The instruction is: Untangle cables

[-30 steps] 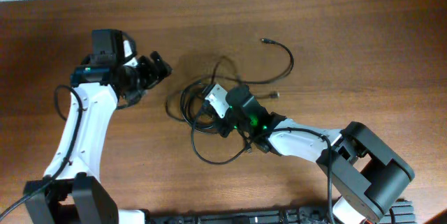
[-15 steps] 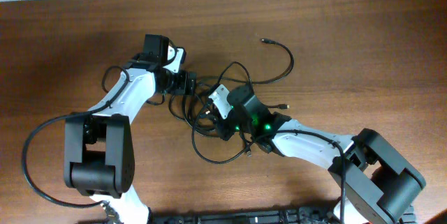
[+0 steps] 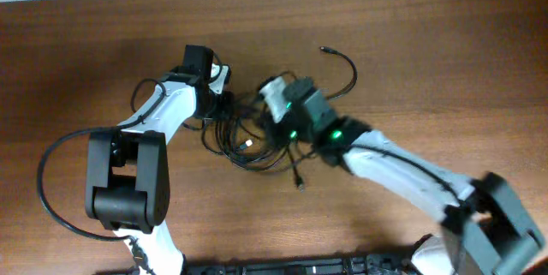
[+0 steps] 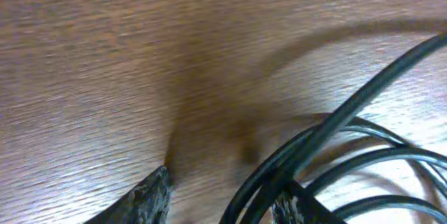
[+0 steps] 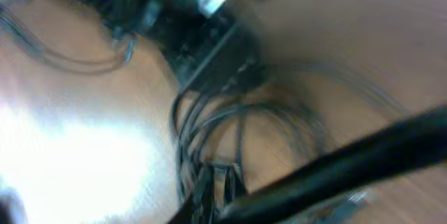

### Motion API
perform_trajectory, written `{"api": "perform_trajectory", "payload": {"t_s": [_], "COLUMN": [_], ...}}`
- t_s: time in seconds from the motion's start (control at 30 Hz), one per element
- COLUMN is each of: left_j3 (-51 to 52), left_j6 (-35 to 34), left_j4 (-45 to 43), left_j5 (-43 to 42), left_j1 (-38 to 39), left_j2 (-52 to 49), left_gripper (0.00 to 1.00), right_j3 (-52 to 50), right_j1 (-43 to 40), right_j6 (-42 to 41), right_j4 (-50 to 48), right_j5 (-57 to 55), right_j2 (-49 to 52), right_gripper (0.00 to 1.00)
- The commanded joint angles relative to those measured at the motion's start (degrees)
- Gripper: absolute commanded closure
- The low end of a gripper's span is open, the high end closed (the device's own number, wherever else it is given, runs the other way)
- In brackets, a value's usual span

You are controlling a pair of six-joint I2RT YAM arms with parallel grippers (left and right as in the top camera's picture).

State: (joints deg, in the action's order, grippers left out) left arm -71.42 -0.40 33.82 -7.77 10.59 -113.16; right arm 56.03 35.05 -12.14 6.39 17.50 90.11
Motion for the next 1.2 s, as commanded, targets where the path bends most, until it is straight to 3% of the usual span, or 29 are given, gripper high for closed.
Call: {"api": "perform_trajectory", "payload": {"t_s": [0.0,0.13,0.37,0.47,0.53,0.6,0.67,0.73,0.9,1.03,1.07,1.1,1.17], "left_j3": [2.0,2.1,2.4,2.4,2.4,2.4,2.4,2.4,2.4,2.4,2.4,2.4,2.4], "left_j6": [-1.7,-1.7,-1.8,-5.2,-5.2,-5.2,-5.2,-5.2,-5.2,-5.2,-5.2,-5.2,-5.2], "left_j4": [2.1,5.2,7.0,6.3,6.1,5.9,5.9,6.0,5.9,5.9,5.9,5.9,5.9], "left_j5": [10.1,18.3,18.2,14.8,9.1,8.5,8.5,8.5,8.6,8.6,8.6,8.6,8.5], "left_j1": [-1.1,-2.3,-10.1,-10.5,-10.5,-10.5,-10.5,-10.5,-10.5,-10.5,-10.5,-10.5,-10.5], "left_j2": [-4.2,-4.2,-4.2,-4.2,-4.2,-4.2,-4.2,-4.2,-4.2,-4.2,-4.2,-4.2,-4.2], "left_gripper": [0.55,0.57,0.60,0.54,0.36,0.25,0.10,0.02,0.01,0.01,0.01,0.01,0.01], "right_j3": [7.9,18.0,21.6,21.2,21.2,21.2,21.2,21.2,22.7,31.1,31.9,32.0,32.0], "right_j1": [-11.6,-29.9,-56.3,-58.2,-58.3,-58.6,-60.2,-63.5,-65.5,-65.1,-64.8,-64.3,-63.6], "right_j6": [-0.2,0.3,13.3,13.9,24.1,28.2,28.3,28.4,28.4,22.8,20.5,18.9,18.9], "right_j4": [5.6,10.0,6.1,8.3,6.1,0.5,-8.2,-16.2,-28.7,-29.1,-29.2,-28.2,-19.0], "right_j5": [-0.2,-0.2,-4.1,-3.8,-4.3,-6.8,-16.0,-17.3,-13.8,-9.6,-8.8,-8.9,-9.1], "right_j2": [-6.9,-8.1,-7.6,-4.5,1.3,6.7,12.9,18.8,33.4,40.9,41.2,41.4,41.4], "right_gripper": [0.96,0.96,0.96,0.96,0.96,0.96,0.96,0.96,0.96,0.96,0.92,0.75,0.09]}}
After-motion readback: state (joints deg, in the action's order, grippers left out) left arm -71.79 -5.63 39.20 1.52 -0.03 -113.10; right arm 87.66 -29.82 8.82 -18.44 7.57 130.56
